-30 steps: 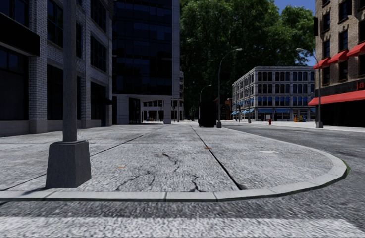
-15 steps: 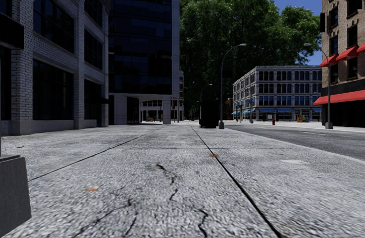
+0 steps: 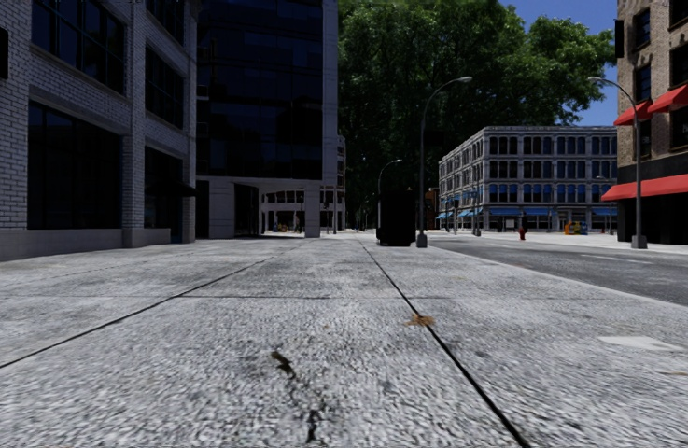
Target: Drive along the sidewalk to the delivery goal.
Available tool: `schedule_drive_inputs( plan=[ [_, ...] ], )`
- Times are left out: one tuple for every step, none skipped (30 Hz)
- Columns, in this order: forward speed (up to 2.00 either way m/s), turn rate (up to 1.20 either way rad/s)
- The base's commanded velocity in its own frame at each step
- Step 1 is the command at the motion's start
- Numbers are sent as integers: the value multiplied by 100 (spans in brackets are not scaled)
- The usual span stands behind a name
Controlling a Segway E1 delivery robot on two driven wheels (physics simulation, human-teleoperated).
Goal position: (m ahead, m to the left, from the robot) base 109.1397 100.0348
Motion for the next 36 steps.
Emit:
schedule_drive_inputs(
  plan=[
    [200, 0],
    [200, 0],
    [200, 0],
    [200, 0],
    [200, 0],
    [200, 0],
    [200, 0],
    [200, 0],
    [200, 0],
    [200, 0],
    [200, 0],
    [200, 0],
    [200, 0],
    [200, 0],
    [200, 0],
    [200, 0],
    [200, 0],
    [200, 0],
    [200, 0],
    [200, 0],
    [200, 0],
    [200, 0],
    [200, 0],
    [200, 0],
    [200, 0],
    [200, 0],
    [200, 0],
    [200, 0],
    [200, 0],
    [200, 0],
    [200, 0],
    [200, 0],
    [200, 0],
    [200, 0],
    [200, 0],
    [200, 0]
  ],
)
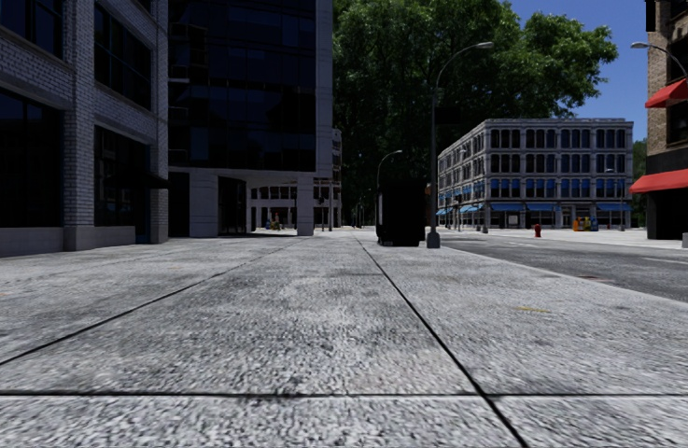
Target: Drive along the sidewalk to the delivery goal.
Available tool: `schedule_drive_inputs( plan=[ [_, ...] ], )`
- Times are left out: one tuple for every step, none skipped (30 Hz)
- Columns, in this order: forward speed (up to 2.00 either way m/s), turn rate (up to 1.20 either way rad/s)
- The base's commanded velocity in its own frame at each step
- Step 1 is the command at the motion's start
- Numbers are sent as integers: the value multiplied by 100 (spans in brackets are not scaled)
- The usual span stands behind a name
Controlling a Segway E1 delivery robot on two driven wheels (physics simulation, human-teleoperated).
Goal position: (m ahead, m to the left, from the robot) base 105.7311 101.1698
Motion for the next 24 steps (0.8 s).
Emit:
schedule_drive_inputs(
  plan=[
    [200, 0],
    [200, 0],
    [200, 0],
    [200, 0],
    [200, 0],
    [200, 0],
    [200, 0],
    [200, 0],
    [200, 0],
    [200, 0],
    [200, 0],
    [200, 0],
    [200, 0],
    [200, 0],
    [200, 0],
    [200, 0],
    [200, 0],
    [200, 0],
    [200, 0],
    [200, 0],
    [200, 0],
    [200, 0],
    [200, 0],
    [200, 0]
  ],
)
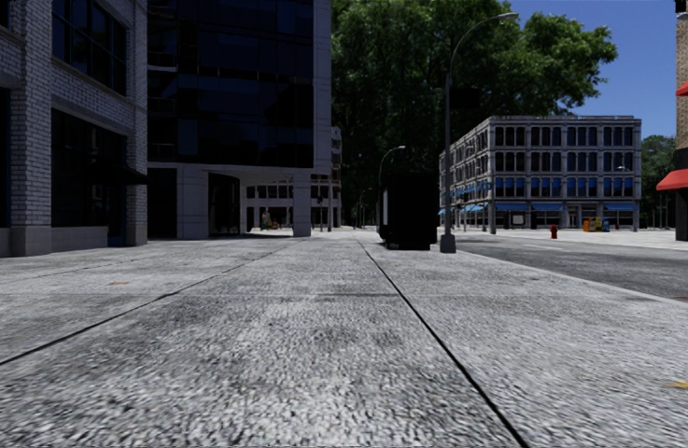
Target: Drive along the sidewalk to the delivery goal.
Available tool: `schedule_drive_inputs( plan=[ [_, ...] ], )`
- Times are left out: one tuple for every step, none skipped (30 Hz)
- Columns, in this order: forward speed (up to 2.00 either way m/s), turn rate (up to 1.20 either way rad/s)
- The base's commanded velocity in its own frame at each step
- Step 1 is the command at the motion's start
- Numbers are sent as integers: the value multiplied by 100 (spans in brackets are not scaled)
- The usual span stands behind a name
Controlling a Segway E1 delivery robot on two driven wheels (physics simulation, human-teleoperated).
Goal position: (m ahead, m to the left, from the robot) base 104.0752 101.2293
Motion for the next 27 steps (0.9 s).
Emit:
schedule_drive_inputs(
  plan=[
    [200, 0],
    [200, 0],
    [200, 0],
    [200, 0],
    [200, 0],
    [200, 0],
    [200, 0],
    [200, 0],
    [200, 0],
    [200, 0],
    [200, 0],
    [200, 0],
    [200, 0],
    [200, 0],
    [200, 0],
    [200, 0],
    [200, 0],
    [200, 0],
    [200, 0],
    [200, 0],
    [200, 0],
    [200, 0],
    [200, 0],
    [200, 0],
    [200, 0],
    [200, 0],
    [200, 0]
  ],
)
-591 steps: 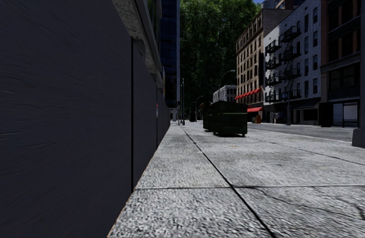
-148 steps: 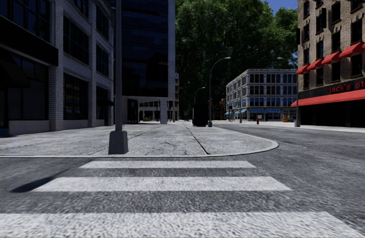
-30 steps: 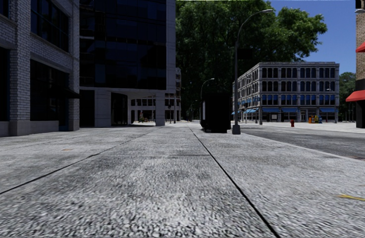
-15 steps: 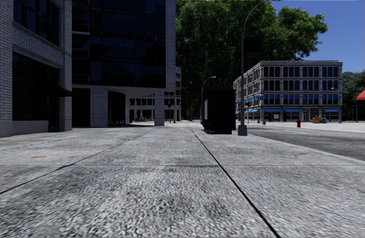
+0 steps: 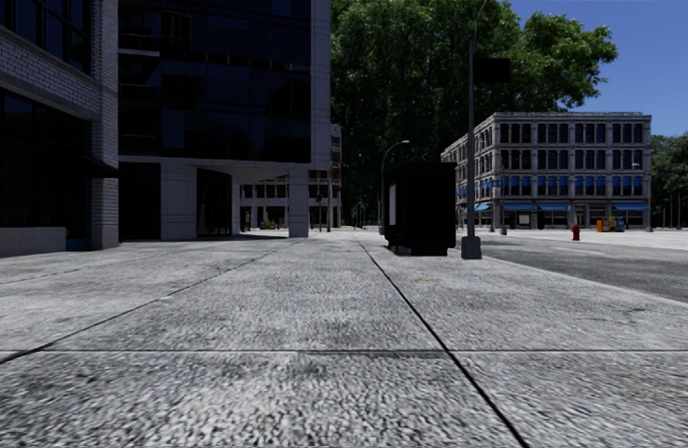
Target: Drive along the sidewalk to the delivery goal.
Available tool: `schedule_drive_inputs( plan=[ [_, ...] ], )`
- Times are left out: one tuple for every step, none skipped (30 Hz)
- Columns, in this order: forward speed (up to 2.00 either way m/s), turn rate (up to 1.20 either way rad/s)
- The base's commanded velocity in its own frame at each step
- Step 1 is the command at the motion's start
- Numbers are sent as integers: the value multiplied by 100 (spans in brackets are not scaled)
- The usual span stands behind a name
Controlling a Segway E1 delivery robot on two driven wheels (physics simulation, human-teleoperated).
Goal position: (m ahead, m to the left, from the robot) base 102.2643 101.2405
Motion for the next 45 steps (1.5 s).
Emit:
schedule_drive_inputs(
  plan=[
    [200, 0],
    [200, 0],
    [200, 0],
    [200, 0],
    [200, 0],
    [200, 0],
    [200, 0],
    [200, 0],
    [200, 0],
    [200, 0],
    [200, 0],
    [200, 0],
    [200, 0],
    [200, 0],
    [200, 0],
    [200, 0],
    [200, 0],
    [200, 0],
    [200, 0],
    [200, 0],
    [200, 0],
    [200, 0],
    [200, 0],
    [200, 0],
    [200, 0],
    [200, 0],
    [200, 0],
    [200, 0],
    [200, 0],
    [200, 0],
    [200, 0],
    [200, 0],
    [200, 0],
    [200, 0],
    [200, 0],
    [200, 0],
    [200, 0],
    [200, 0],
    [200, 0],
    [200, 0],
    [200, 0],
    [200, 0],
    [200, 0],
    [200, 0],
    [200, 0]
  ],
)
